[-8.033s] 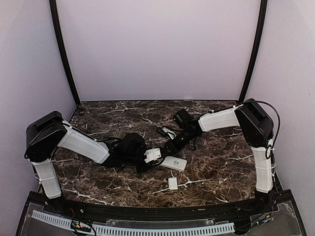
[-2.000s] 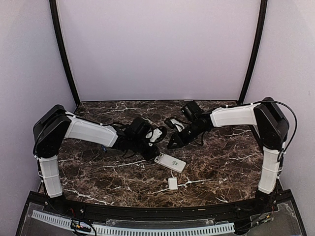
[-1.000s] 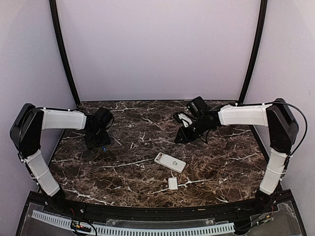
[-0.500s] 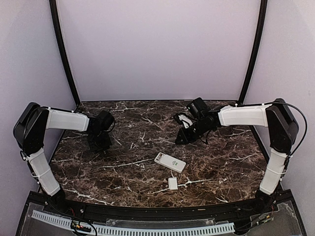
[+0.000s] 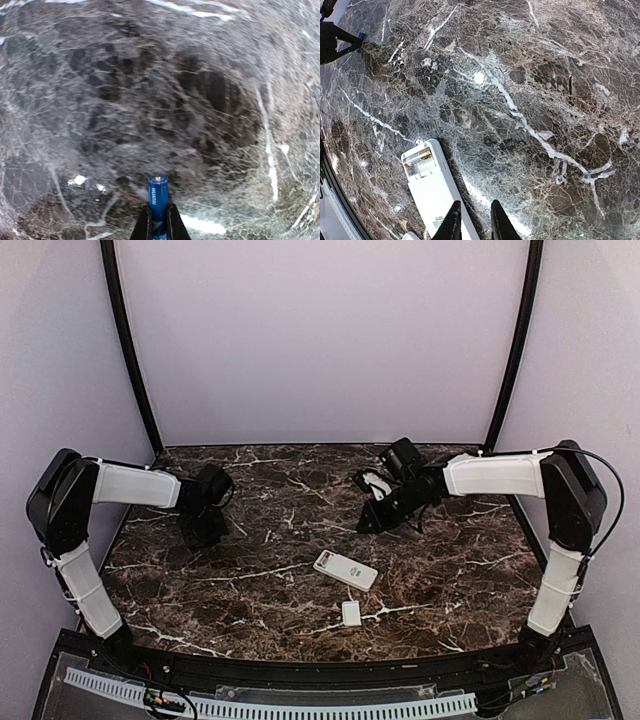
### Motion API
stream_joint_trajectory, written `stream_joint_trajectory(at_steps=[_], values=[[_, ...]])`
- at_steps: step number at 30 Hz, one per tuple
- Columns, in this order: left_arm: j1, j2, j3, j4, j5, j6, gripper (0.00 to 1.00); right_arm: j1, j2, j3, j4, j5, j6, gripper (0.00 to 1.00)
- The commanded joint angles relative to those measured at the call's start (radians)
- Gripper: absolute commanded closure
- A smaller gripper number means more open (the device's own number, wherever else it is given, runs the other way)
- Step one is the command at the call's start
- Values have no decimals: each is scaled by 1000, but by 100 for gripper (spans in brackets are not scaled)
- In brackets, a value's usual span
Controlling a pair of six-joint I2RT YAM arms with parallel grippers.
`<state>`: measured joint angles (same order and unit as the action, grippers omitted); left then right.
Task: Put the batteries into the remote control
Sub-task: Pick up the battery from the center of the board, then adjust the remote control without the battery cover at the center of the board.
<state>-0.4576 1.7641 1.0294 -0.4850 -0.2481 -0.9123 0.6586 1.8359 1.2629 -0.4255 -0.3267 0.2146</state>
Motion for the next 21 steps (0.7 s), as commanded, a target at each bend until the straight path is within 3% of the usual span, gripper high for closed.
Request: stream_joint_trajectory(at_steps=[1, 6, 9, 12, 16, 18, 21], values=[[-52, -67, -14, 84, 8, 157, 100, -6, -45, 31, -12, 2, -14, 81], [-251, -173, 26, 300, -69, 468, 100, -17, -106, 20, 48, -111, -25, 81], [-314, -239, -6, 463, 29, 650, 100, -17, -169, -4, 119, -192, -39, 81], [-333, -333, -65, 684, 276, 717, 100, -17, -239, -30, 185, -247, -51, 80], [-344, -406, -102, 798, 458, 791, 100, -18, -340, -63, 256, -282, -68, 80], [-349, -425, -97, 798, 495, 825, 100, -18, -383, -79, 285, -279, -76, 79], [-349, -444, -93, 786, 428, 815, 100, -17, -410, -109, 309, -237, -60, 78]])
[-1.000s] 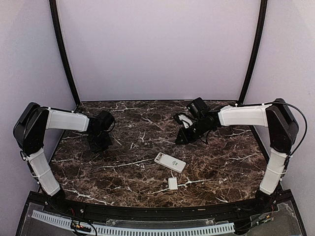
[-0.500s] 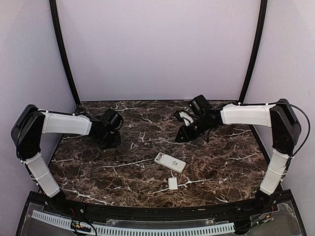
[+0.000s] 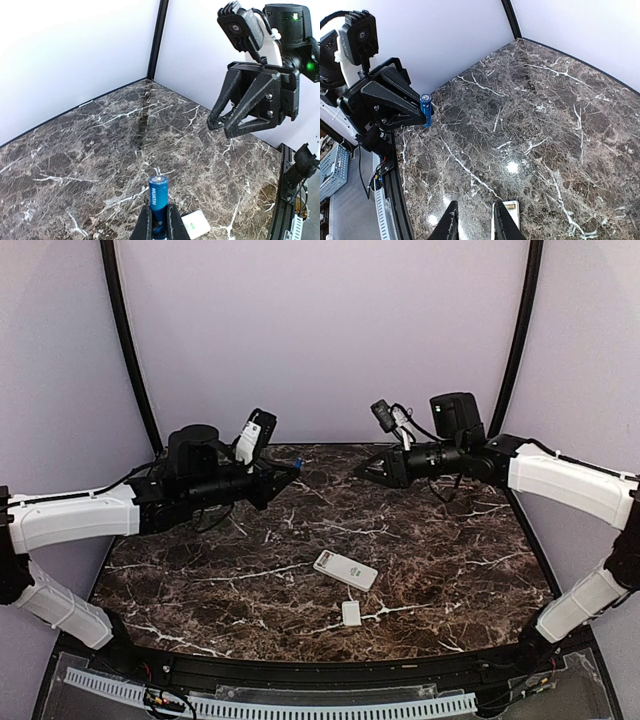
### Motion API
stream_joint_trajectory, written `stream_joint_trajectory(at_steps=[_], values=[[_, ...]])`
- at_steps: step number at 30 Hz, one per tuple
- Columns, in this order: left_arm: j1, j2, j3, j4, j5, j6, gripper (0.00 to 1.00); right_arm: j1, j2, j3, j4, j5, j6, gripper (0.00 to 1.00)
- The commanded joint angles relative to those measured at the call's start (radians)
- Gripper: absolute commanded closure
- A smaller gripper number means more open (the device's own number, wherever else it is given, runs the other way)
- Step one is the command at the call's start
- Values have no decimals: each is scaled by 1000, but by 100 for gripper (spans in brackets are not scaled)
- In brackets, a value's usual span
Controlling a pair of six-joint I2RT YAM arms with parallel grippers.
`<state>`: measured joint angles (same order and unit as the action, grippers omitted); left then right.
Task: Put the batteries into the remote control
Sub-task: Adjust the remote control without the battery cover at the center of the board.
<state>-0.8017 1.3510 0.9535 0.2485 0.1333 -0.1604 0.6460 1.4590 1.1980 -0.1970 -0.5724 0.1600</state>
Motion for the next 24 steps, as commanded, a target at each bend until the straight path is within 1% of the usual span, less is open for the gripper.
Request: stream_joint_trajectory(at_steps=[1, 2, 4, 7, 10, 11, 13, 14, 15, 18, 24], values=[[-5, -37, -19, 53, 31, 57, 100, -5, -24, -50, 68, 34, 7, 78], [-5, -38, -23, 56, -2, 48, 100, -4, -9, -54, 45, 72, 23, 78], [-3, -36, -30, 60, -57, 19, 100, 4, 42, -48, -59, 166, 48, 79], [12, -24, -54, 91, -86, -35, 100, 46, 143, -19, -194, 255, 32, 77], [61, -13, -85, 108, -73, -93, 100, 117, 227, 30, -277, 333, -26, 65], [73, -13, -91, 109, -67, -120, 100, 137, 239, 42, -295, 350, -47, 59], [105, -14, -123, 111, -63, -142, 100, 167, 274, 56, -317, 391, -100, 37], [121, -17, -133, 111, -67, -145, 100, 187, 288, 61, -327, 410, -135, 23], [127, -19, -153, 112, -69, -145, 100, 195, 304, 67, -335, 428, -173, 17], [143, -37, -189, 117, -93, -143, 100, 224, 366, 97, -354, 470, -269, 10], [144, -49, -183, 121, -67, -142, 100, 242, 504, 229, -440, 492, -341, 9]])
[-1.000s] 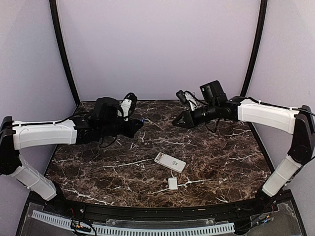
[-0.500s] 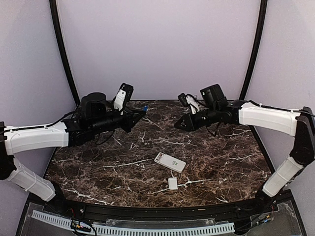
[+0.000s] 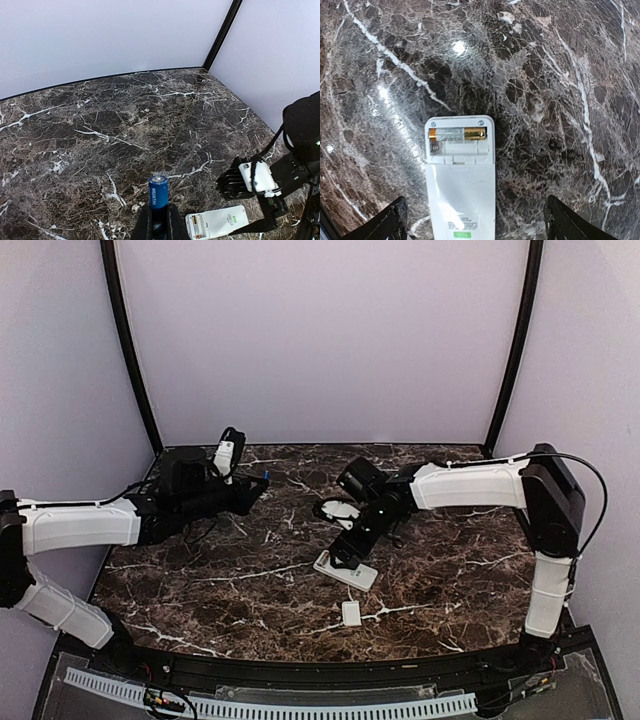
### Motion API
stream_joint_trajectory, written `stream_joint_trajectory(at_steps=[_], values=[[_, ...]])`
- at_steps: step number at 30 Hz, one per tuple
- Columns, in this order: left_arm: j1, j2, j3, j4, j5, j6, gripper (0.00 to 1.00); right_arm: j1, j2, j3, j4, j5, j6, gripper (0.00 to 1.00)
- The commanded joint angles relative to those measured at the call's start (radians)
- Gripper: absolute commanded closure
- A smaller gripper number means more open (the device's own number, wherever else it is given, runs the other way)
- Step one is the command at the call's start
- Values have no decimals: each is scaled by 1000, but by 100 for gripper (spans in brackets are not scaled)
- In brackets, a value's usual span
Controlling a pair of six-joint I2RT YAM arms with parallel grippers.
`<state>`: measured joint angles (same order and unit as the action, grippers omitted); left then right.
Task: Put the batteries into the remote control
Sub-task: Adjust the remote control without the battery cover at the center of the board.
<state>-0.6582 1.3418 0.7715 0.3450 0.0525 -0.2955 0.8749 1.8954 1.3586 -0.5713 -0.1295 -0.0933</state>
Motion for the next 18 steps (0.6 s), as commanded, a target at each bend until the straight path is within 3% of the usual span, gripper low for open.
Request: stream_joint_trajectory(at_steps=[1, 13, 18], values=[[0, -44, -2, 27, 14, -6, 100, 21, 78, 75, -67, 53, -101, 9], [0, -47, -6, 51, 22, 20, 100, 54, 160, 68, -76, 57, -139, 20], [0, -49, 1, 47, 13, 40, 100, 56, 154, 35, -66, 54, -202, 37]])
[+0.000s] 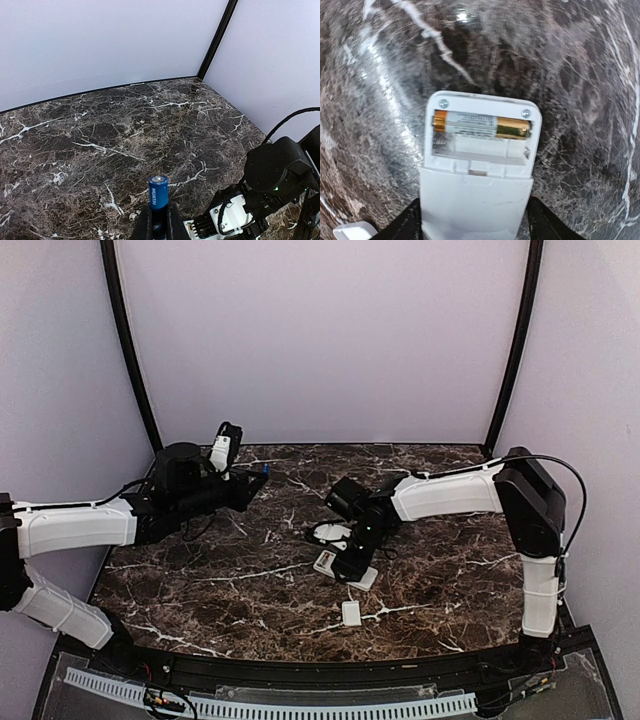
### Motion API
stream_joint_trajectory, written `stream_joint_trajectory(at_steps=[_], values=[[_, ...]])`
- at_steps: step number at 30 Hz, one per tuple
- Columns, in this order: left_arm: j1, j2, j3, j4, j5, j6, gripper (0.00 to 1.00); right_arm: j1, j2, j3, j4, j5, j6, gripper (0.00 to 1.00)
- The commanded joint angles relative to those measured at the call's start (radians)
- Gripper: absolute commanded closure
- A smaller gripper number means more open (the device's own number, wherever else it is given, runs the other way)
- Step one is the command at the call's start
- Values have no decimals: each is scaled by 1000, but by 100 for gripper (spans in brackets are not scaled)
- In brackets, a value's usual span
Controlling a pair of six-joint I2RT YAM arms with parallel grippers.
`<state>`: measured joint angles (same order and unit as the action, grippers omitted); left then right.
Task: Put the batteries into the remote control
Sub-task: Adjust the remote control without the battery cover at the center of the board.
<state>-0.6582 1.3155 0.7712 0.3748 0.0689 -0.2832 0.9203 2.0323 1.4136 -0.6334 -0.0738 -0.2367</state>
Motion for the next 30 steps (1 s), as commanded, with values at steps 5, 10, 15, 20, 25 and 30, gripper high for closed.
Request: stream_joint_trajectory(at_steps=[5, 10, 15, 20, 25, 30], values=[[0, -19, 3, 12, -7, 36, 100, 11, 1, -50, 31, 6, -181, 46], [0, -16, -2, 18, 7, 44, 100, 10, -22, -51, 68, 3, -289, 46], [1, -11, -3, 34, 38, 47, 100, 11, -8, -35, 62, 18, -302, 32], [0, -14, -8, 60, 106, 53, 100, 10, -72, -27, 91, 17, -251, 21], [-3, -38, -7, 76, 184, 100, 100, -40, -265, -29, 216, -65, -89, 17], [-45, -74, 5, 65, 204, 277, 100, -197, -479, -115, 439, -259, 209, 13]])
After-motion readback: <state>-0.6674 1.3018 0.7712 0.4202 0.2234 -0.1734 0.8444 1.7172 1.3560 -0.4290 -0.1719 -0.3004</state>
